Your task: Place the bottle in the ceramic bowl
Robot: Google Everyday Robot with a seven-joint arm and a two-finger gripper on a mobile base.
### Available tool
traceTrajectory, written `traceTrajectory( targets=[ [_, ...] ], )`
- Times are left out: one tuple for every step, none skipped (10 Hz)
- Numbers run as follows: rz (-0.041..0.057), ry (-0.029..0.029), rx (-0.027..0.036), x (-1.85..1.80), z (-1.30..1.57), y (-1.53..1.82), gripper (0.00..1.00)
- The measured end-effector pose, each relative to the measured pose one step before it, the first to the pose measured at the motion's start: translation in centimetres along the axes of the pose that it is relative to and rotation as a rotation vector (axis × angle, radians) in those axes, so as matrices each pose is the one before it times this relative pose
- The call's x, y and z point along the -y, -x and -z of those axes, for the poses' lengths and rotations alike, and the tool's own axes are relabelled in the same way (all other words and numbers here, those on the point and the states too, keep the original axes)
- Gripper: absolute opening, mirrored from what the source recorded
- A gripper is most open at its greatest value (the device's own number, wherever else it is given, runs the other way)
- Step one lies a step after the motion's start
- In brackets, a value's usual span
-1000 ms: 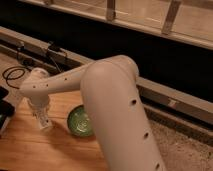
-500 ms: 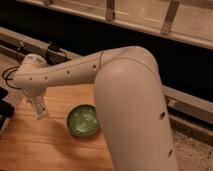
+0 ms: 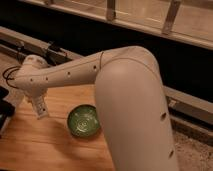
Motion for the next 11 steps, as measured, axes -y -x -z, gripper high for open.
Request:
traceTrajectory(
  targets=[
    [-0.0323, -0.01973, 0.0094, 1.607, 0.198, -0.407, 0.0],
    [-0.03806, -0.0202, 0.01187, 1.814, 0.461, -0.852, 0.0],
    [-0.03118, -0.01753, 0.01037, 1.576, 0.596, -1.197, 0.0],
    [-0.04062, -0.02246, 0.01139, 2.261, 0.85, -1.588, 0.0],
    [-0.03623, -0.02056, 0.00617, 2.183, 0.643, -1.414, 0.0],
    [-0.02902, -0.01621, 0.00313, 1.927, 0.693, -1.528, 0.0],
    [-0.02318, -0.01273, 0.00238, 1.295, 0.258, -0.879, 0.0],
    [-0.02041, -0.01097, 0.00023, 0.963, -0.001, -0.645, 0.0],
    [-0.00871, -0.00439, -0.00017, 0.382, -0.009, -0.251, 0.01],
    [0.00075, 0.00077, -0.00031, -0.078, -0.01, -0.021, 0.09],
    [0.00181, 0.00109, -0.00024, -0.126, -0.008, -0.01, 0.18]
  ],
)
